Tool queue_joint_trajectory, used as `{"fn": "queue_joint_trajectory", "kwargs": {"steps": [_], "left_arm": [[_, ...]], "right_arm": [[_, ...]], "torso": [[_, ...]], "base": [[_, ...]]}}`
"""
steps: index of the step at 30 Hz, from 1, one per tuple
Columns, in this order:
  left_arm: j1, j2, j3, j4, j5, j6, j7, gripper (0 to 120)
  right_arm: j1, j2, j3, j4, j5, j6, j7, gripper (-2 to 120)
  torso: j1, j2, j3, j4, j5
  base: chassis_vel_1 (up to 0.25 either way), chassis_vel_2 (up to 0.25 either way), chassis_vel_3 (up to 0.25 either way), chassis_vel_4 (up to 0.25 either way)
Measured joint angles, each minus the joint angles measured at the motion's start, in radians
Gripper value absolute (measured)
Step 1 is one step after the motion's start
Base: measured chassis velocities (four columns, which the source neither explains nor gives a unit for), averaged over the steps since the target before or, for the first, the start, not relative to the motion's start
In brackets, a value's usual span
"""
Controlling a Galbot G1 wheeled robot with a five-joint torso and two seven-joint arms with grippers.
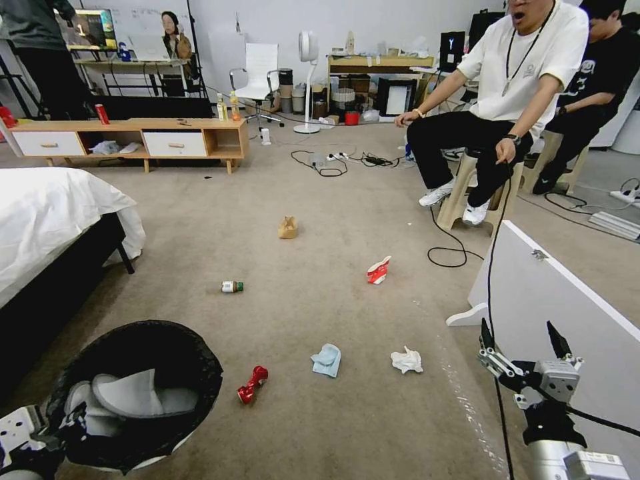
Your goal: Pick up the trash bin and place the garbage on the floor into it.
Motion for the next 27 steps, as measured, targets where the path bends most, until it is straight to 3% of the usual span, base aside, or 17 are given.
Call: {"fn": "queue_joint_trajectory", "kwargs": {"steps": [27], "left_arm": [[0.012,0.003,0.002,-0.004,0.000,0.000,0.003,7]], "right_arm": [[0.000,0.000,0.000,0.000,0.000,0.000,0.000,100]], "torso": [[0.000,0.000,0.000,0.0000,0.0000]], "base": [[0.000,0.000,0.000,0.000]]}}
